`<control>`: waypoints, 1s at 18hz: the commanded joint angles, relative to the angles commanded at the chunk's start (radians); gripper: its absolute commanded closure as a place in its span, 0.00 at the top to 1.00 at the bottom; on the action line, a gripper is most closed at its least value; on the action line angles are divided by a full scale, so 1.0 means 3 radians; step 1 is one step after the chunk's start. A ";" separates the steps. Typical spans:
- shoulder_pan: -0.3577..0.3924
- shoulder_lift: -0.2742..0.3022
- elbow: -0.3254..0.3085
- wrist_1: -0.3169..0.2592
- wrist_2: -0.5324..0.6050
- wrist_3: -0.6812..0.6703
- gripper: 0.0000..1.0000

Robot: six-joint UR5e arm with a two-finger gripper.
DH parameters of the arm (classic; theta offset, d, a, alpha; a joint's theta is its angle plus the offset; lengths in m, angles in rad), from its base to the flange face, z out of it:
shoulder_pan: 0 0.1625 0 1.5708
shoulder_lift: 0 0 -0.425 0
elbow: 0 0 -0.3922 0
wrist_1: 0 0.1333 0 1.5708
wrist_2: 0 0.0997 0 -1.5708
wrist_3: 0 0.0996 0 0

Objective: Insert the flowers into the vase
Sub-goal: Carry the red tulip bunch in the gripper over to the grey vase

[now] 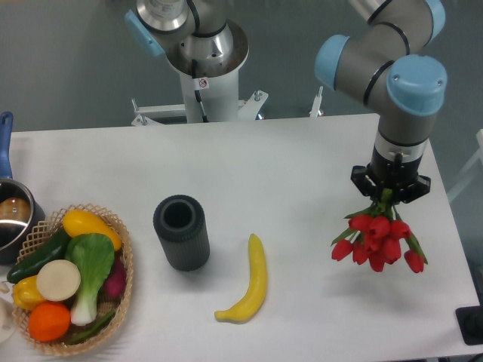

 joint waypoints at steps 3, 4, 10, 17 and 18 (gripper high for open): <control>-0.0041 0.0015 -0.0005 0.0010 -0.0137 0.0000 0.00; -0.0041 0.0036 -0.0005 0.0020 -0.0244 -0.0010 0.00; -0.0097 0.0281 -0.0020 0.0107 -0.0929 -0.0353 0.00; -0.0460 0.0435 -0.0297 0.1088 -0.1656 -0.0730 0.00; -0.0546 0.0435 -0.0276 0.1119 -0.1687 -0.0843 0.00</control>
